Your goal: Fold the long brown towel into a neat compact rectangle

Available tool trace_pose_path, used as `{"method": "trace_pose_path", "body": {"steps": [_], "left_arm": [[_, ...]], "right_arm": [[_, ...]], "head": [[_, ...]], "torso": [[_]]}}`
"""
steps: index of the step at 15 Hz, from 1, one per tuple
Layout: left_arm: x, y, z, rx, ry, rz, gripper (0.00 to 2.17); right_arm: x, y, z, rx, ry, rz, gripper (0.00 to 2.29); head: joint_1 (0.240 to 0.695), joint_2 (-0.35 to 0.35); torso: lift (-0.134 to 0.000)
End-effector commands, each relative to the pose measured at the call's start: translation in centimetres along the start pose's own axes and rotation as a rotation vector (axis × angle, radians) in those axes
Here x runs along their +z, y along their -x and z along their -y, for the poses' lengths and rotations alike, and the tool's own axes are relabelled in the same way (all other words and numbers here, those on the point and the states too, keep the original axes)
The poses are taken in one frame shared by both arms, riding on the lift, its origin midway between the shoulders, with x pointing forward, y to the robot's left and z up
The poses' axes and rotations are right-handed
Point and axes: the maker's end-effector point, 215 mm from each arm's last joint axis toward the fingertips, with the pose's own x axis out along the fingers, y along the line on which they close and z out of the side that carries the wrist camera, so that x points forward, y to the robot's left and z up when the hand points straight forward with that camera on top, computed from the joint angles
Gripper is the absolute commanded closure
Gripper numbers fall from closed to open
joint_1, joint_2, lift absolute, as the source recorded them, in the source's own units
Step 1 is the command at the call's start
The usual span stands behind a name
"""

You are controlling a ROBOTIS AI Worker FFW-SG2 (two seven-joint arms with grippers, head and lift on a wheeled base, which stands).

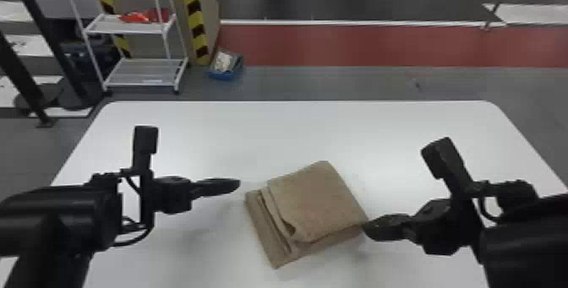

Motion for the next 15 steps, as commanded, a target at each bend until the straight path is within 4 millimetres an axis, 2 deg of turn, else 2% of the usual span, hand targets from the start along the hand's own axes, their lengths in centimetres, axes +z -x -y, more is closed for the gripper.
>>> {"method": "trace_pose_path", "body": {"steps": [1,5,8,12,15], "left_arm": [[-0.6,-0.4,0.3,-0.002,-0.009,-0.017,1.73],[-1.5,-0.8,1.2,-0.032,-0.022,-0.029,1.73],[-2.2,-1.0,1.9,-0.052,-0.026,-0.037,1.73],[-2.4,-0.4,2.8,-0.066,-0.043,-0.037,1.73],[-3.1,0.1,3.0,-0.069,-0.041,-0.042,1.73]], "right_arm": [[0.4,-1.3,-0.2,0.005,0.013,-0.014,1.95],[1.6,-2.4,0.3,-0.009,0.025,-0.025,1.95],[2.5,-3.3,1.5,-0.048,0.027,-0.033,1.95],[5.0,-5.2,1.7,-0.083,0.038,-0.016,1.95],[7.7,-7.2,1.6,-0.103,0.057,0.001,1.95]], "head": [[0.695,-0.006],[0.695,-0.002],[0.695,-0.008],[0.695,-0.009],[0.695,0.011]], "torso": [[-0.124],[-0.124],[-0.124],[-0.124],[-0.124]]}}
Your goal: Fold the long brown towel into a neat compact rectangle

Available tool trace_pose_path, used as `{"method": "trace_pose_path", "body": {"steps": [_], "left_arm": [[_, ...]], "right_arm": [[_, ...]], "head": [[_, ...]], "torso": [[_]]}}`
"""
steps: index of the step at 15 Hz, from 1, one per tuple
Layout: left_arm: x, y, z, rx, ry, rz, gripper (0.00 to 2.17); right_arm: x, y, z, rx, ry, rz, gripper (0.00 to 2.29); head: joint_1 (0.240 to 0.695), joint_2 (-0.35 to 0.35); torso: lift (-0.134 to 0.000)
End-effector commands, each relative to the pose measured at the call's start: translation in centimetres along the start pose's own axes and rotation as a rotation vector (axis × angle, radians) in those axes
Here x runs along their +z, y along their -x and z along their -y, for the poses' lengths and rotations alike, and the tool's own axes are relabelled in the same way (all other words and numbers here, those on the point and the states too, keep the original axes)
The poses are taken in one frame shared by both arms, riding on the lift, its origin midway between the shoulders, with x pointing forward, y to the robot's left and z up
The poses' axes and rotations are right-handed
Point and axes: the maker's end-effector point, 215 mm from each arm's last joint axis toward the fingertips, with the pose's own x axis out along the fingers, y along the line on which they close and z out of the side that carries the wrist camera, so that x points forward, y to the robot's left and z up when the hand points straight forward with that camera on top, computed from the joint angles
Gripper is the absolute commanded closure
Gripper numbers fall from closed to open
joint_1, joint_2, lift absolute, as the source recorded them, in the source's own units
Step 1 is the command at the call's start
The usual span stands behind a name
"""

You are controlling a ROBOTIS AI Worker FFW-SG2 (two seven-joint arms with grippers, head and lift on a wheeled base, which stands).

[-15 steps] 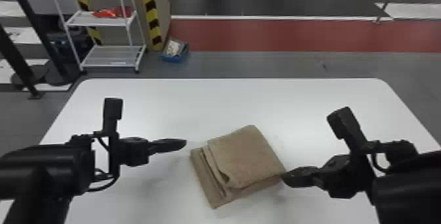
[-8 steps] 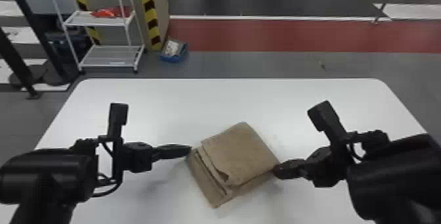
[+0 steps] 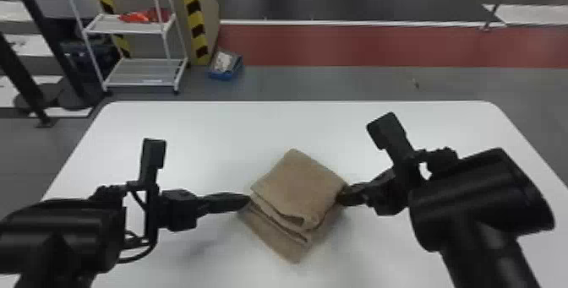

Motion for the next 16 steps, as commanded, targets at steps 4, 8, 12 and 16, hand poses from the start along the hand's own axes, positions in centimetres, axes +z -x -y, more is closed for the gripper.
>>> {"method": "trace_pose_path", "body": {"steps": [4,8,12,16], "left_arm": [[-1.2,0.6,1.3,-0.017,-0.006,-0.007,1.73],[-1.7,0.8,3.1,-0.039,-0.006,-0.011,1.73],[-2.9,0.4,4.6,-0.058,-0.007,-0.023,1.73],[-2.7,0.4,4.9,-0.055,-0.013,-0.018,1.73]], "right_arm": [[3.5,-2.8,0.7,-0.035,0.051,-0.01,1.95],[4.3,-3.7,3.2,-0.095,0.094,-0.03,1.95],[4.3,-4.5,5.0,-0.133,0.12,-0.04,1.95],[5.4,-4.9,4.9,-0.13,0.163,-0.001,1.95]], "head": [[0.695,0.04],[0.695,0.036],[0.695,0.011],[0.695,-0.005]], "torso": [[-0.124],[-0.124],[-0.124],[-0.124]]}}
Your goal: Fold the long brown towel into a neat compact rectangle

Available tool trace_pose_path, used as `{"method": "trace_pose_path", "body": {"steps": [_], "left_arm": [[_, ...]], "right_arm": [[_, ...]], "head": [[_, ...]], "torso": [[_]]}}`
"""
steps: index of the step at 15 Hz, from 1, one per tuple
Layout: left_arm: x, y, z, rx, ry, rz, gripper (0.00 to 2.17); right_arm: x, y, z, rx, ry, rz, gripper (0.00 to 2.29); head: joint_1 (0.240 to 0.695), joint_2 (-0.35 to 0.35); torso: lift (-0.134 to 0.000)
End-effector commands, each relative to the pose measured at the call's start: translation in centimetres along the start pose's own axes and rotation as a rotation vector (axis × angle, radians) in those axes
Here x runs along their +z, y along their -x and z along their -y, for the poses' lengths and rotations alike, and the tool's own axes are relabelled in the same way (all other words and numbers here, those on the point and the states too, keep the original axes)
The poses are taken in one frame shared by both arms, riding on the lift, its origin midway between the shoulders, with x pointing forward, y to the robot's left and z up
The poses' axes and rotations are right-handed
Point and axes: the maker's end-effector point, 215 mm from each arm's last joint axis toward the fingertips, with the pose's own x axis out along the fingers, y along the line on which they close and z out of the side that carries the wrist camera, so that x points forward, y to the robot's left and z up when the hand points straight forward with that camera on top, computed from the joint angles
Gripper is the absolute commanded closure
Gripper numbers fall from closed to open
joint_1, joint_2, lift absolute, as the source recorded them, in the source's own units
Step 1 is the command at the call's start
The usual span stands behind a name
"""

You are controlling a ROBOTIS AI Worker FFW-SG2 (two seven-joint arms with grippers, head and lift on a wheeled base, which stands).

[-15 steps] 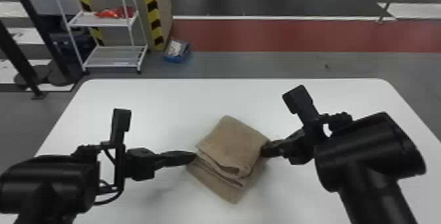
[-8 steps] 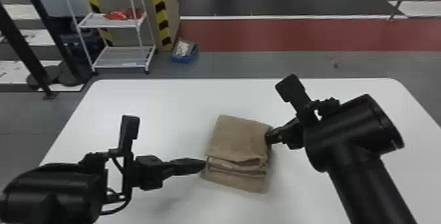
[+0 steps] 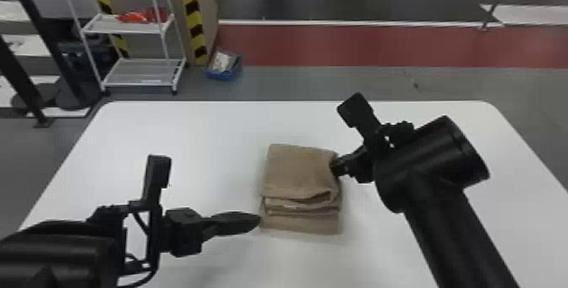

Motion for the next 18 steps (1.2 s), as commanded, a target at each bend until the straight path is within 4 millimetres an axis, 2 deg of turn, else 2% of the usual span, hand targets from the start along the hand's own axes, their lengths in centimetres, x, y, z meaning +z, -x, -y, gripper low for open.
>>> {"method": "trace_pose_path", "body": {"steps": [1,3,5,8,16,17,18], "left_arm": [[0.3,0.1,-0.3,0.021,-0.008,0.005,1.73],[0.7,-0.1,-1.5,0.077,-0.033,0.014,1.73],[0.4,-0.1,-1.8,0.087,-0.026,0.01,1.73],[0.3,-0.4,-1.3,0.073,-0.032,0.006,1.73],[-0.9,-0.2,0.1,0.047,-0.032,-0.008,1.73],[-0.7,0.3,-0.3,0.055,-0.033,-0.004,1.73],[0.0,1.0,-0.6,0.067,-0.039,0.009,1.73]], "right_arm": [[0.4,-0.2,-0.3,0.006,0.018,0.018,1.95],[0.1,-0.1,-0.9,0.011,0.013,0.017,1.95],[0.2,0.5,-1.6,0.033,-0.01,0.034,1.95],[-0.4,0.4,-2.0,0.042,-0.015,0.035,1.95],[1.0,0.0,-3.2,0.067,0.045,0.071,1.93],[1.0,0.3,-3.9,0.082,0.042,0.072,1.77],[0.6,0.9,-4.8,0.096,0.034,0.072,1.42]], "head": [[0.695,-0.005],[0.695,0.0],[0.695,0.011],[0.695,0.017],[0.695,0.019],[0.695,0.02],[0.695,0.023]], "torso": [[-0.124],[-0.124],[-0.124],[-0.124],[-0.124],[-0.124],[-0.124]]}}
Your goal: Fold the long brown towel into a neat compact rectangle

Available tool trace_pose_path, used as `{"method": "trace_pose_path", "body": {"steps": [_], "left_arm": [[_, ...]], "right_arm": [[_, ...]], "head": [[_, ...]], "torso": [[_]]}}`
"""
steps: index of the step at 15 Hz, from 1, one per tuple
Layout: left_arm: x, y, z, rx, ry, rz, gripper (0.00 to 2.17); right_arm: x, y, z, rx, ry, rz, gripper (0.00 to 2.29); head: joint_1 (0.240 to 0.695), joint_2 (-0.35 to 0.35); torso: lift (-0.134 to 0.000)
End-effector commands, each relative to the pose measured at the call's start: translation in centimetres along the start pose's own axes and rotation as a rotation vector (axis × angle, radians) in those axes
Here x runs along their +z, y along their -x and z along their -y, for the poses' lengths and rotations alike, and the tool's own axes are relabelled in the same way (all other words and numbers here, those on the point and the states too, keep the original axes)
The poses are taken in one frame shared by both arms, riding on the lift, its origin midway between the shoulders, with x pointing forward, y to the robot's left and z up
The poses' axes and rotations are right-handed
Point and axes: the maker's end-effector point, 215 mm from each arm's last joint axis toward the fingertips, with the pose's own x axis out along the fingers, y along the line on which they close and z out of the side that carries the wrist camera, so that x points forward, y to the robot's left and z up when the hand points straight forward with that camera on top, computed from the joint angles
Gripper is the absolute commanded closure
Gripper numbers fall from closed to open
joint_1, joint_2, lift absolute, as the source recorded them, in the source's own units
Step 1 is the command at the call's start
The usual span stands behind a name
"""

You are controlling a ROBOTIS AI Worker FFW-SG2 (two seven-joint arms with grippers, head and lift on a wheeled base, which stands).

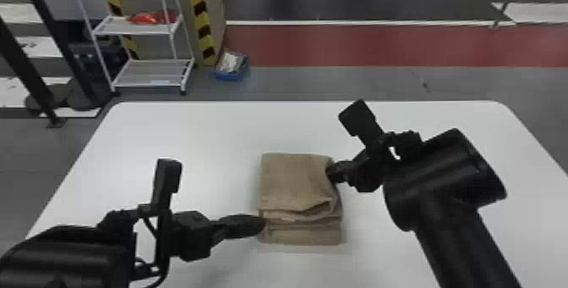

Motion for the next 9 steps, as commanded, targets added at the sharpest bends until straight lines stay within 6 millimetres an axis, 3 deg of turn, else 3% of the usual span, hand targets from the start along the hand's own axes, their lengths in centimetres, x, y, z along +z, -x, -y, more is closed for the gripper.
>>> {"method": "trace_pose_path", "body": {"steps": [1,2,3,4,5,7,9], "left_arm": [[1.0,1.6,-1.4,0.036,-0.001,0.025,1.72],[1.5,2.5,-2.4,0.061,0.006,0.039,1.65],[2.1,3.4,-3.3,0.079,0.016,0.058,1.25],[2.7,3.9,-3.7,0.086,0.022,0.075,0.57],[3.0,4.3,-4.0,0.09,0.027,0.085,0.35],[3.1,4.2,-4.1,0.091,0.029,0.087,0.35],[2.9,4.0,-4.3,0.101,0.032,0.084,0.35]], "right_arm": [[-0.1,1.5,-1.2,0.003,-0.038,0.011,0.76],[-0.2,2.1,-1.6,0.001,-0.061,0.018,0.29],[-0.1,2.9,-1.8,-0.003,-0.075,0.033,0.08],[-1.3,4.0,-0.8,-0.032,-0.079,0.016,0.04],[-2.0,4.6,-0.1,-0.05,-0.072,0.005,0.04],[-2.4,5.9,1.6,-0.102,-0.034,-0.007,0.03],[-1.8,6.7,1.6,-0.124,0.026,-0.021,0.05]], "head": [[0.695,0.028],[0.695,0.045],[0.695,0.053],[0.695,0.064],[0.695,0.072],[0.695,0.069],[0.695,0.052]], "torso": [[-0.124],[-0.124],[-0.124],[-0.124],[-0.124],[-0.124],[-0.124]]}}
